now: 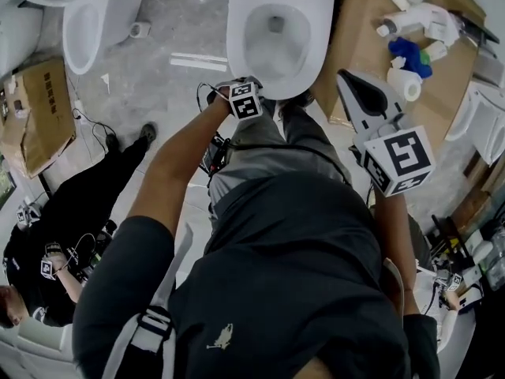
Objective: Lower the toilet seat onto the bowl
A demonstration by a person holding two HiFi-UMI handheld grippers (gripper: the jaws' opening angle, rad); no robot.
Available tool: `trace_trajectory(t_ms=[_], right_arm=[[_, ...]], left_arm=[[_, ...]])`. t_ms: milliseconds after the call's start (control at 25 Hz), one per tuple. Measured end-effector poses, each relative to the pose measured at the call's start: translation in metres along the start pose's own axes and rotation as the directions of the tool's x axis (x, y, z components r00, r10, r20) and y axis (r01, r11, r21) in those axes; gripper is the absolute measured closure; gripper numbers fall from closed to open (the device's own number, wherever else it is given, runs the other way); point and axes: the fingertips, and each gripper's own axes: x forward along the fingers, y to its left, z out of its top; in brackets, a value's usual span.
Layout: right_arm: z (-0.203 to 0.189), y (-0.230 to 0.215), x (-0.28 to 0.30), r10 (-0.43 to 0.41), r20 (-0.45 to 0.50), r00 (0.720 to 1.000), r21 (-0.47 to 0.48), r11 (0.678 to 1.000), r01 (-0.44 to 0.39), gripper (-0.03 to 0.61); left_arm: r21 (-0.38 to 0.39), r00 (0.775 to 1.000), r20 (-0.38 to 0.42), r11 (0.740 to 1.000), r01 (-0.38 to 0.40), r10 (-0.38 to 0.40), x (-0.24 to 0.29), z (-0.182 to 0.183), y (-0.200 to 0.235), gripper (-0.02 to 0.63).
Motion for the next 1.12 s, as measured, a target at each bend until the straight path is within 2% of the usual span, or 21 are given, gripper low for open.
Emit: trace_trajectory(t_ms=[120, 280, 360, 440, 760, 840, 920, 1120], right_arm=[[-0.014, -0.002, 0.006, -0.006, -0.020, 1.000, 0.028, 1.000, 0.006, 0.571], [-0.036, -0.002, 0.017, -0.005, -0.050, 0.999, 0.070, 0.998, 0.009, 0.571], [-0.046, -0.001, 0.022, -0.002, -0.064, 0.998, 0.088, 0.996, 0.008, 0.571], [-0.053, -0.002, 0.028, -0.002, -0.075, 0.997, 0.100, 0.995, 0.010, 0.571], [-0.081, -0.015, 0.044, -0.014, -0.109, 0.994, 0.147, 0.989, 0.030, 0.571], [-0.087, -0.015, 0.047, -0.015, -0.118, 0.993, 0.160, 0.987, 0.034, 0.571], [-0.092, -0.015, 0.050, -0.013, -0.124, 0.992, 0.170, 0.985, 0.034, 0.571], [-0.099, -0.023, 0.055, -0.016, -0.143, 0.990, 0.195, 0.980, 0.044, 0.571]], left_arm=[[-0.069, 0.999, -0.016, 0.997, 0.038, -0.039, 0.018, -0.009, 0.005, 0.507], [-0.216, 1.000, 0.001, 0.976, -0.013, 0.013, 0.025, -0.010, 0.038, 0.586], [-0.264, 1.000, -0.003, 0.964, 0.007, -0.008, 0.035, -0.016, 0.043, 0.598], [-0.278, 0.999, -0.003, 0.960, 0.041, -0.043, 0.048, -0.022, 0.042, 0.603], [-0.309, 0.995, -0.059, 0.949, 0.061, -0.084, 0.082, -0.040, 0.061, 0.603], [-0.329, 0.990, -0.057, 0.938, 0.105, -0.131, 0.090, -0.043, 0.056, 0.603], [-0.365, 0.978, -0.057, 0.916, 0.167, -0.201, 0.097, -0.045, 0.046, 0.603], [-0.337, 0.981, -0.102, 0.934, 0.120, -0.163, 0.112, -0.050, 0.059, 0.606]])
